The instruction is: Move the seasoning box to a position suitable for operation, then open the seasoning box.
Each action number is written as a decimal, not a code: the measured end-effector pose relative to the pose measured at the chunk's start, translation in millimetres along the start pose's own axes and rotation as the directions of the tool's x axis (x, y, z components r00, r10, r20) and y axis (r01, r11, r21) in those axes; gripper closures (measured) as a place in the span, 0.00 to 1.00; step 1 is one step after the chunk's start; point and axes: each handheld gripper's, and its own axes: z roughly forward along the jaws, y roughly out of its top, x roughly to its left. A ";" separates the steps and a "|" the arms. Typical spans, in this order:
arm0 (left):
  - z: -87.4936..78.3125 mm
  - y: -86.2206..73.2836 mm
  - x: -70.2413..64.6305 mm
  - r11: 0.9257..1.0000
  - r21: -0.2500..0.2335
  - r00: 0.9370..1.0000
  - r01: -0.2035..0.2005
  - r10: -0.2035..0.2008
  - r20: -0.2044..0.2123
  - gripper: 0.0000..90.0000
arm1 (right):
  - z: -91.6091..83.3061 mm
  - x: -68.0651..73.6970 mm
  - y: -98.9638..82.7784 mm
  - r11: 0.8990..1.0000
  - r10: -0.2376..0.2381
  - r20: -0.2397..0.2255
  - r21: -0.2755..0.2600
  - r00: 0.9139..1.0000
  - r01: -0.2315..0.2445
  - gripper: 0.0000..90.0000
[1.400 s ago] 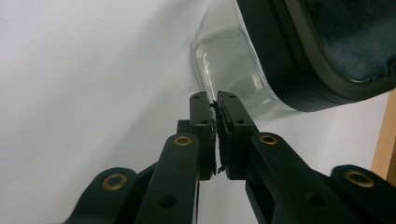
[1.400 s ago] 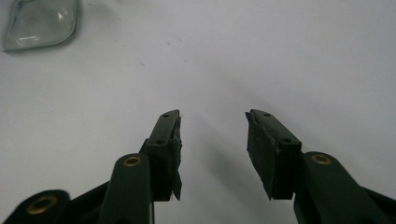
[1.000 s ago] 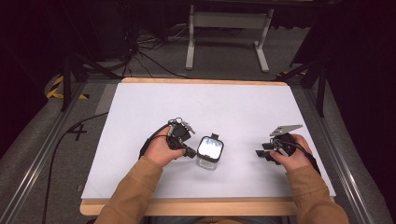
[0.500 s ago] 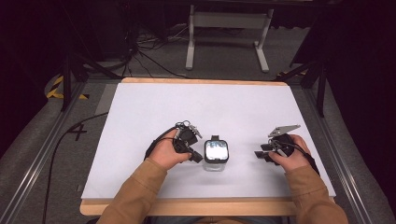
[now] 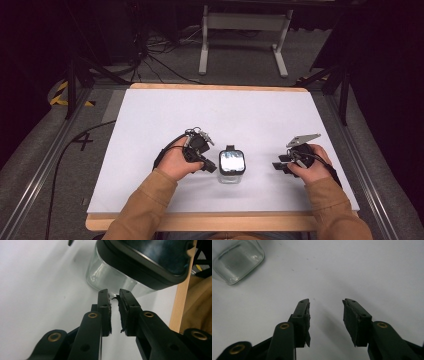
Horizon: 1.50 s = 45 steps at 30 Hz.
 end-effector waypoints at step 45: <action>-3.5 44.0 -0.2 0.936 -0.351 0.997 -0.035 0.007 -0.079 0.99 | -13.6 16.8 -23.3 0.998 -0.007 0.000 -0.065 1.000 0.007 0.70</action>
